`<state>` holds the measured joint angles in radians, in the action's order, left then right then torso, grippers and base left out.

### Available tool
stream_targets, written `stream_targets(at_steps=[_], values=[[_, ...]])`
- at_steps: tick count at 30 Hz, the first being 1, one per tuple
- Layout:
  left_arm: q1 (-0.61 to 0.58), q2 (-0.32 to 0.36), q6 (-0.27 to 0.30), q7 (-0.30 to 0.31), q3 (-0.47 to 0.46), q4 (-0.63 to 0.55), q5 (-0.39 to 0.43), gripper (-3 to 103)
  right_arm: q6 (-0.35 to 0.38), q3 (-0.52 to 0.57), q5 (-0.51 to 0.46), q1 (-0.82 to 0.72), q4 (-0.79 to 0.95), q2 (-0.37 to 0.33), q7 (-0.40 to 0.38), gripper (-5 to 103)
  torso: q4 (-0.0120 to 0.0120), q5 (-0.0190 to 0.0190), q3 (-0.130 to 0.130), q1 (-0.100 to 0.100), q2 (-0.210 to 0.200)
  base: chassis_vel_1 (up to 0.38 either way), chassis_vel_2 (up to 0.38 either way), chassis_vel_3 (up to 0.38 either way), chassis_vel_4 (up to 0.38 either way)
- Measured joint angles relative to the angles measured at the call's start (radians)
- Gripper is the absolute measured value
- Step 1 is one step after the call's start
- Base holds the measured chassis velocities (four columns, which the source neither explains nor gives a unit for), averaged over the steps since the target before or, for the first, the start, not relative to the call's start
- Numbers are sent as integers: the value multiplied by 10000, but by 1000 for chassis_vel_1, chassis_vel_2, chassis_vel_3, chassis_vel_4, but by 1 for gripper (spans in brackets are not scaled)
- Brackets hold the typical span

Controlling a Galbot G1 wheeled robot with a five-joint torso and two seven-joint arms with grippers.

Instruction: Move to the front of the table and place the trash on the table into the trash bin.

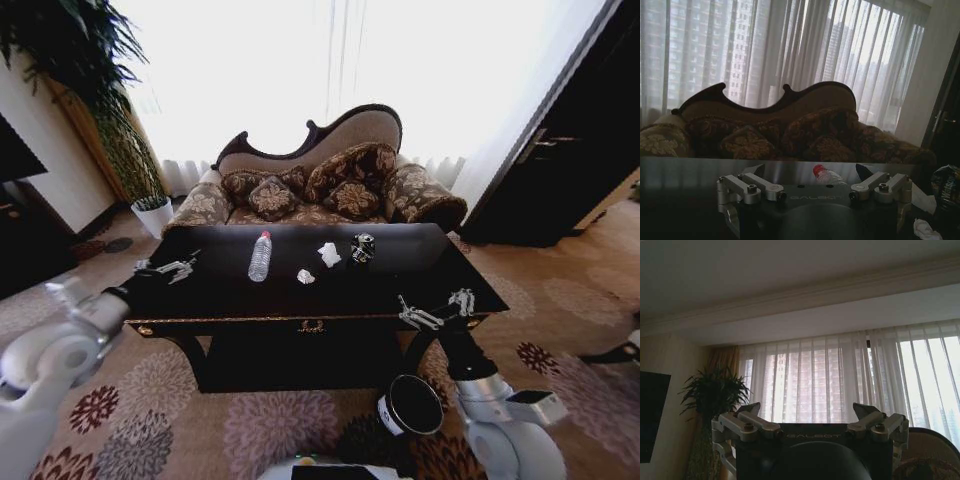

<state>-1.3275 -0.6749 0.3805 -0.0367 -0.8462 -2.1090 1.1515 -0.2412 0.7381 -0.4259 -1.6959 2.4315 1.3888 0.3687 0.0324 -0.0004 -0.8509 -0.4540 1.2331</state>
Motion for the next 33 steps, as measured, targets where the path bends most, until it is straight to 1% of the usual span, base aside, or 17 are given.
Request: stream_targets(at_steps=[1,3,5,6,7,8,10,11,13,17,20,22,24,26,28,29,33], values=[[0,0,0,0,0,0,0,100,0,0,0,0,0,0,0,100,0,0,0,0,0,0,0,0,0],[802,404,26,16,738,389,-29,100,7,-84,105,28,9,68,43,100,2,0,0,0,1,0,0,0,0],[1153,637,30,24,1074,624,-82,100,5,-144,171,26,9,127,78,100,3,1,0,0,0,0,0,0,0],[1500,852,30,10,1423,854,-143,100,-2,-218,235,22,9,183,120,100,2,3,0,0,1,0,0,0,0],[1500,852,30,10,1423,854,-143,100,-2,-218,235,22,9,183,120,100,2,3,0,0,1,0,0,0,0],[1949,1059,42,-19,1941,1078,-174,100,-8,-306,288,28,-15,231,152,100,-1,3,0,0,0,0,0,0,0],[2497,1181,67,-32,2565,1291,-173,100,-8,-393,314,39,-53,263,170,100,0,2,0,0,1,0,0,0,0],[2497,1181,67,-32,2565,1291,-173,100,-8,-393,314,39,-53,263,170,100,0,2,0,0,1,0,0,0,0],[3557,1208,117,-49,3655,1692,-168,100,-8,-638,373,19,-81,302,223,100,3,1,0,0,1,0,0,0,0],[4781,811,73,-91,4934,1894,-298,100,88,-819,511,12,-85,306,313,100,2,1,0,0,0,0,0,0,0],[4961,619,131,-66,5269,1656,-280,100,186,-735,498,52,-95,272,330,100,2,3,0,0,0,0,0,0,0],[4893,215,423,153,5590,1270,-517,100,269,-602,443,40,-35,242,342,100,4,4,0,0,0,0,0,0,0],[4769,100,529,212,5613,1152,-602,100,270,-568,432,23,14,245,346,100,4,3,0,0,1,0,0,0,0],[4443,-100,701,249,5609,958,-946,100,270,-496,416,9,55,251,366,100,3,3,1,0,1,0,0,0,0],[4112,-244,808,198,5611,905,-1619,100,270,-306,361,101,-43,162,367,100,-2,1,1,2,1,0,0,0,0],[4081,-265,812,172,5619,940,-1798,100,268,-235,304,134,-116,98,367,100,-2,2,1,2,1,0,0,0,0],[4028,-360,813,145,5554,1102,-1962,100,198,-200,209,157,-276,5,368,100,1,3,1,1,1,0,0,0,0]])
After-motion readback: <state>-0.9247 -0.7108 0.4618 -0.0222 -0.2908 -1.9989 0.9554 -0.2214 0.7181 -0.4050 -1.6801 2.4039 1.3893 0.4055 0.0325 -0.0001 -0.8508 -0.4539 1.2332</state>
